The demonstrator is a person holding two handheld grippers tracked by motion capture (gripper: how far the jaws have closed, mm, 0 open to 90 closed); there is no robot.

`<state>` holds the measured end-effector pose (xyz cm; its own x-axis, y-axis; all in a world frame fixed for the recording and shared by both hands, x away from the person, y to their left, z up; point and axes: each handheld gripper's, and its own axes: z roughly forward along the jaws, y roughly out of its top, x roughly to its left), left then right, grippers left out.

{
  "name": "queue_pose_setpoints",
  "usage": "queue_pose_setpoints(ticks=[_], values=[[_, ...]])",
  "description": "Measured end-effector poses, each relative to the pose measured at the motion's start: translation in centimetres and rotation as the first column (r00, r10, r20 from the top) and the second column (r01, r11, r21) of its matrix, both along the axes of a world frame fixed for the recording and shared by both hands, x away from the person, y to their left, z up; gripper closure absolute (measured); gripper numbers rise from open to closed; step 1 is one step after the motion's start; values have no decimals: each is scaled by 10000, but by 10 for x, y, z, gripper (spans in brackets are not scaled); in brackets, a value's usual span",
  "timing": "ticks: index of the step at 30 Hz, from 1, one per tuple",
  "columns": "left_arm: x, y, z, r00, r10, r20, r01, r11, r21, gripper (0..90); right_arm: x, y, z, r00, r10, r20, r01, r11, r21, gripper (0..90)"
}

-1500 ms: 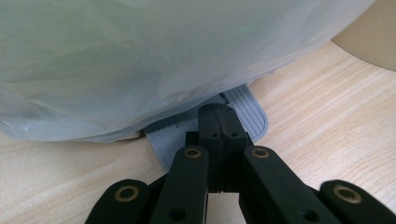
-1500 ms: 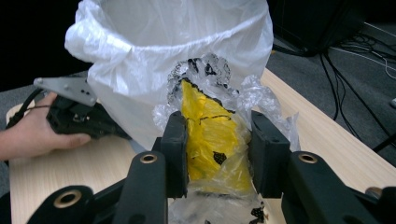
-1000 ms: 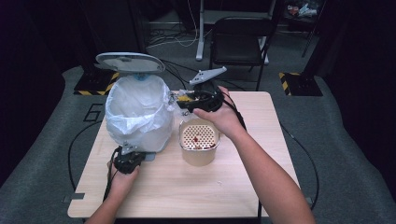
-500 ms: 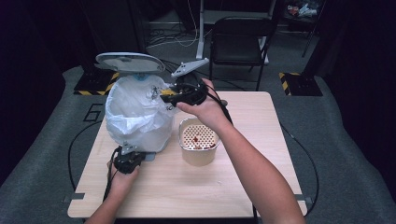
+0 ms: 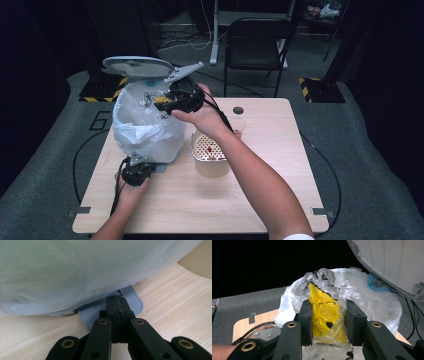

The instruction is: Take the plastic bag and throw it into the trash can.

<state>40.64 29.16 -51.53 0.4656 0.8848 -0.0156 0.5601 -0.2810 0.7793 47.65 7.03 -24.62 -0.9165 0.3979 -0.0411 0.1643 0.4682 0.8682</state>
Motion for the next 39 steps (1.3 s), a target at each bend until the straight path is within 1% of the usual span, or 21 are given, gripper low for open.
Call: queue_pose_setpoints(ticks=[4,7,9,16,19,25,28,32,33,35,37,39], values=[[0,0,0,10000,-30,-1,30,10000,24,900,1,8,-2,10000,49,0,-49,10000,5,629],[0,1,0,10000,-26,-11,26,10000,-16,900,4,13,-3,10000,16,5,-16,9999,140,629],[0,1,1,9999,-50,-92,50,10000,-22,900,6,16,-5,10000,-51,-21,51,9998,216,629],[0,1,1,10000,-40,-75,39,10000,-5,900,10,24,-9,9999,-124,-54,126,9997,211,629],[-1,0,1,9999,-73,-92,74,9999,115,900,12,27,-11,9999,-161,-47,162,9997,189,630],[-1,0,1,10000,0,-21,0,10000,35,900,14,33,-14,9997,-254,11,254,9995,180,630],[-1,-1,1,10000,12,-38,-12,10000,-16,900,16,36,-17,9993,-375,62,375,9993,92,628],[-1,0,0,10000,16,-42,-16,10000,-47,900,20,40,-22,9986,-516,123,516,9987,7,611],[-1,0,0,10000,7,-41,-7,10000,-59,900,21,41,-23,9981,-581,188,581,9983,-12,606],[-1,0,0,10000,-8,4,8,10000,2,900,23,42,-26,9969,-763,178,764,9971,-19,600],[-1,0,0,10000,-11,4,11,10000,11,900,24,44,-28,9955,-919,231,921,9957,-79,570],[-1,0,0,10000,-36,-11,36,10000,-74,900,24,46,-30,9935,-1077,377,1083,9940,-126,520]])
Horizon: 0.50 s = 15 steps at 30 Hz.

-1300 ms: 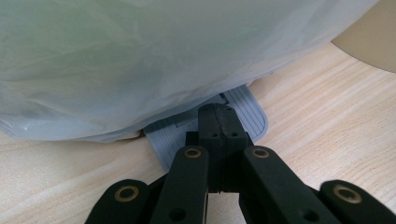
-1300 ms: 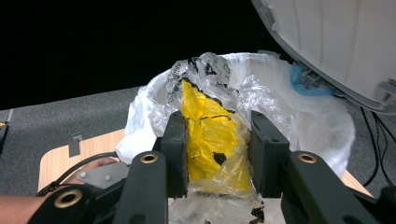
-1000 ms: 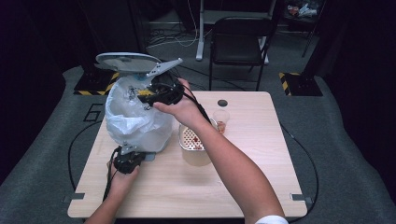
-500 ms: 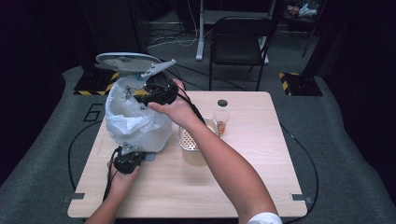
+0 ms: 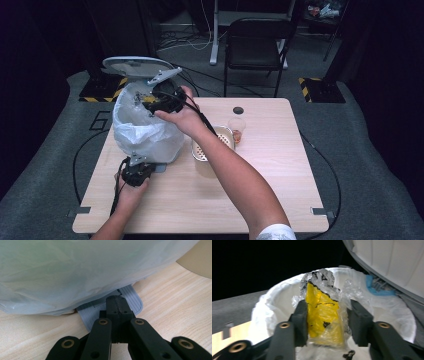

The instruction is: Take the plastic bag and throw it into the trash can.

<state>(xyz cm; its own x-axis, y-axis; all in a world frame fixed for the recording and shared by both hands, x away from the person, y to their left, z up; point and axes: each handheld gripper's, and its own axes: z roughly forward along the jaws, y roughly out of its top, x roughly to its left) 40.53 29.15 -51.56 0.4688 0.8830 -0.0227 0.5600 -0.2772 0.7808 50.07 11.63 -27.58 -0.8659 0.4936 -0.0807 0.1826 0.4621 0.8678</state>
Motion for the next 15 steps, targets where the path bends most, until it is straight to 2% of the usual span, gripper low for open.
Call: queue_pose_setpoints(ticks=[3,4,5,7,8,15], values=[[0,0,0,10000,0,-19,0,10000,5,900,0,1,-1,9998,-179,81,178,9998,44,437],[0,0,0,10000,0,-19,0,10000,5,900,0,1,-1,9998,-179,81,178,9998,44,437],[0,0,0,10000,-2,-14,2,10000,13,900,-1,2,-1,9994,-299,189,298,9995,39,392],[0,0,0,10000,9,-16,-9,10000,13,900,-1,2,-1,9993,-319,177,318,9995,53,376],[-1,0,1,10000,29,-70,-29,10000,52,900,0,2,-1,9990,-448,61,447,9989,125,338],[-1,0,0,10000,48,28,-48,10000,37,900,-3,-3,-1,9990,-446,-69,447,9987,252,331]])
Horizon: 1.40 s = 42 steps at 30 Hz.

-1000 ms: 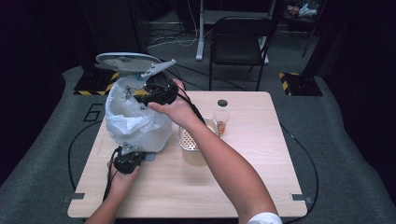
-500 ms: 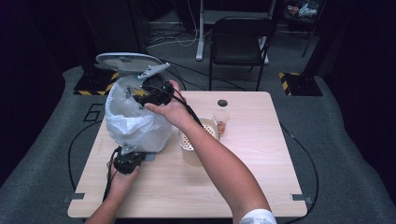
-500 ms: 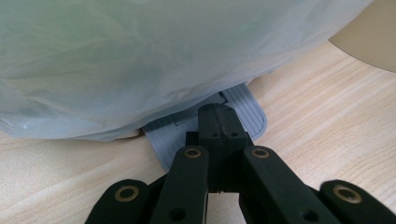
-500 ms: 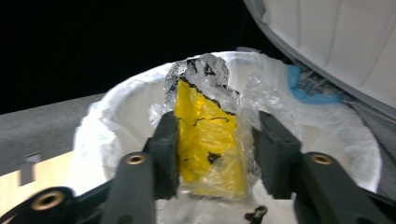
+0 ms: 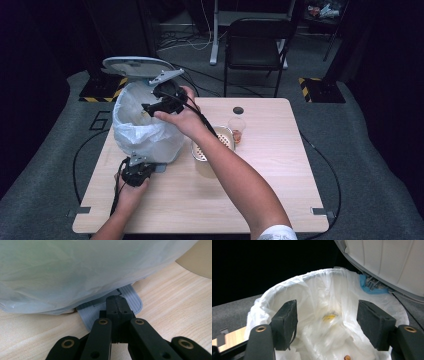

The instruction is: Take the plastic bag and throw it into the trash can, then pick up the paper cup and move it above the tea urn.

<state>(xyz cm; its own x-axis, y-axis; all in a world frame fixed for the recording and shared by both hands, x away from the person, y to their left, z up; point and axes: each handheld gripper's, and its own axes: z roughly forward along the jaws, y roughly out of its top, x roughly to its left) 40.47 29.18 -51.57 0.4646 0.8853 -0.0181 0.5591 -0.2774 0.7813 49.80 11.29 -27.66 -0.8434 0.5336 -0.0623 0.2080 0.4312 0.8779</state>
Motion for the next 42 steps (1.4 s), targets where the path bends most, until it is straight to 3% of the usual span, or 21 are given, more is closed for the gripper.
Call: queue_pose_setpoints(ticks=[5,17,18,21,29,35,37,42], values=[[0,0,0,9999,-50,-96,50,10000,-50,900,-9,-12,0,9999,-47,-105,44,9994,-338,361],[0,-1,0,10000,-10,-42,10,10000,-53,900,-35,-63,8,9993,-365,96,368,9989,-304,363],[0,-3,-1,9998,108,-154,-113,9994,-322,900,-35,-67,7,9989,-445,110,449,9985,-306,363],[-2,-5,-1,9989,339,-327,-358,9974,-620,900,-37,-82,5,9974,-712,62,714,9966,-408,360],[-2,-4,-1,9986,380,-364,-404,9969,-671,900,-38,-117,-5,9933,-1158,46,1159,9927,-326,358],[-1,-3,-1,9993,284,-239,-298,9977,-610,900,-37,-144,-16,9878,-1553,78,1554,9875,-255,361],[-1,-3,-1,9993,273,-239,-287,9978,-595,900,-33,-161,-25,9818,-1900,-7,1899,9815,-224,358],[-1,-3,-1,9993,263,-270,-277,9982,-538,900,-30,-179,-35,9707,-2400,-103,2397,9706,-207,342]])
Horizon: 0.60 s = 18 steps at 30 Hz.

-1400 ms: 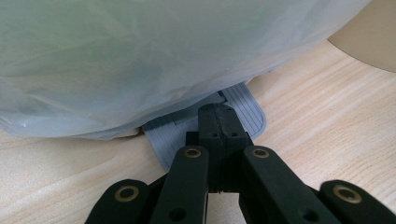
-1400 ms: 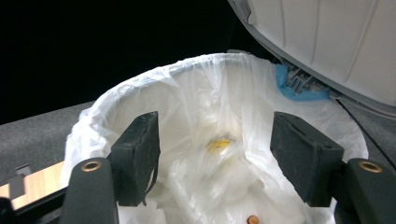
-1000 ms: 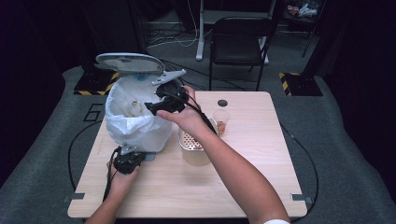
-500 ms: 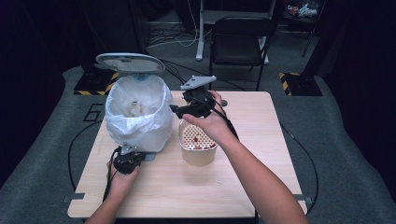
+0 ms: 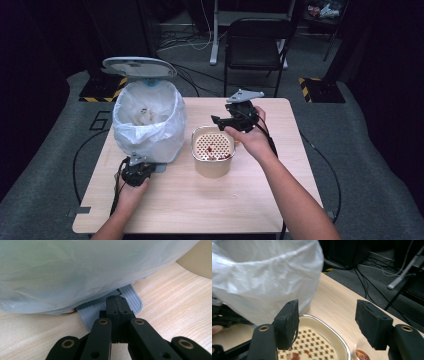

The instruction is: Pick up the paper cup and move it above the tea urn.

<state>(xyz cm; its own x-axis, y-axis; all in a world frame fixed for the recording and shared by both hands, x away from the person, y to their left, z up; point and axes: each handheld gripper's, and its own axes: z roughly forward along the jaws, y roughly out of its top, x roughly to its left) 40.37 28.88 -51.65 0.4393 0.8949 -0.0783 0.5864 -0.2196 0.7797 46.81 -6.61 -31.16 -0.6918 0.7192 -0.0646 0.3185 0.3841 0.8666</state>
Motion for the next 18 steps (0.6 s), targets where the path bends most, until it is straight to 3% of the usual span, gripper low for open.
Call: queue_pose_setpoints(ticks=[8,18], values=[[0,1,0,10000,-32,-21,32,10000,-7,900,10,-29,-17,9974,-712,-105,713,9974,111,308],[-1,-1,0,10000,38,-83,-39,9998,-219,900,22,-52,-42,9904,-1354,-279,1356,9908,38,287]])
